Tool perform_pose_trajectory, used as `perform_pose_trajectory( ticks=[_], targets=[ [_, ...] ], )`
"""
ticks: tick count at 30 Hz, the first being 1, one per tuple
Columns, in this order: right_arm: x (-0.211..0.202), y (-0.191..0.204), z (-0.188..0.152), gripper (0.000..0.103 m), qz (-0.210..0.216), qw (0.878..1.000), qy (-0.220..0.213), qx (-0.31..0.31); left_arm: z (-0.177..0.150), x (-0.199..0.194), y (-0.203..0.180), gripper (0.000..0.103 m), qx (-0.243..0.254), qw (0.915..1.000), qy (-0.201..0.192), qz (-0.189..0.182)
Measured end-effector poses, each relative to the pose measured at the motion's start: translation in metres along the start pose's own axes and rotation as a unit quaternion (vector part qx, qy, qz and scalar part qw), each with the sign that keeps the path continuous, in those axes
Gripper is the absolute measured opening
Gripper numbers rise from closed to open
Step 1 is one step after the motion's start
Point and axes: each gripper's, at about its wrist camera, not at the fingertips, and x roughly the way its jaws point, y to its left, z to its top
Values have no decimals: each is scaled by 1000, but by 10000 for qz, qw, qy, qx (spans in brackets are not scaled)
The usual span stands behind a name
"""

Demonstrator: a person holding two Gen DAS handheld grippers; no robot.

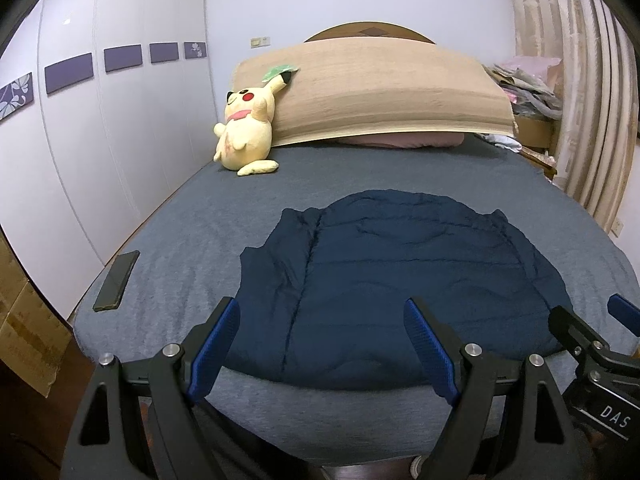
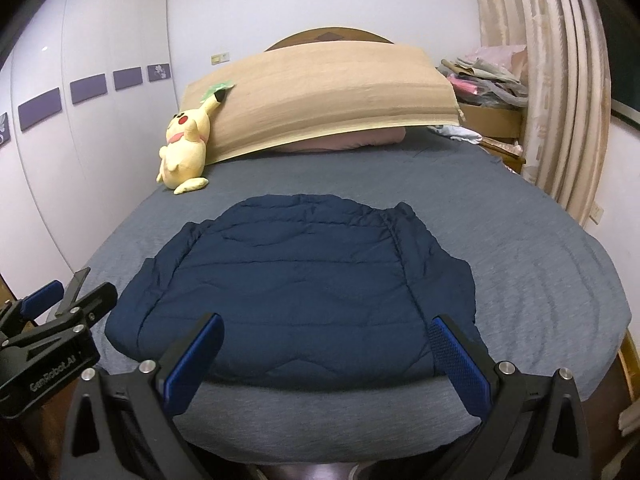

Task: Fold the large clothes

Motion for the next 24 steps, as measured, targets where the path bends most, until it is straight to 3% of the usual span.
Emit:
perform_pose_trajectory(
  ticks=[24],
  targets=[
    [0,2,1,103,-58,10000,-22,-49,0,-3,1,87,13,10000,-77,-30]
  ],
)
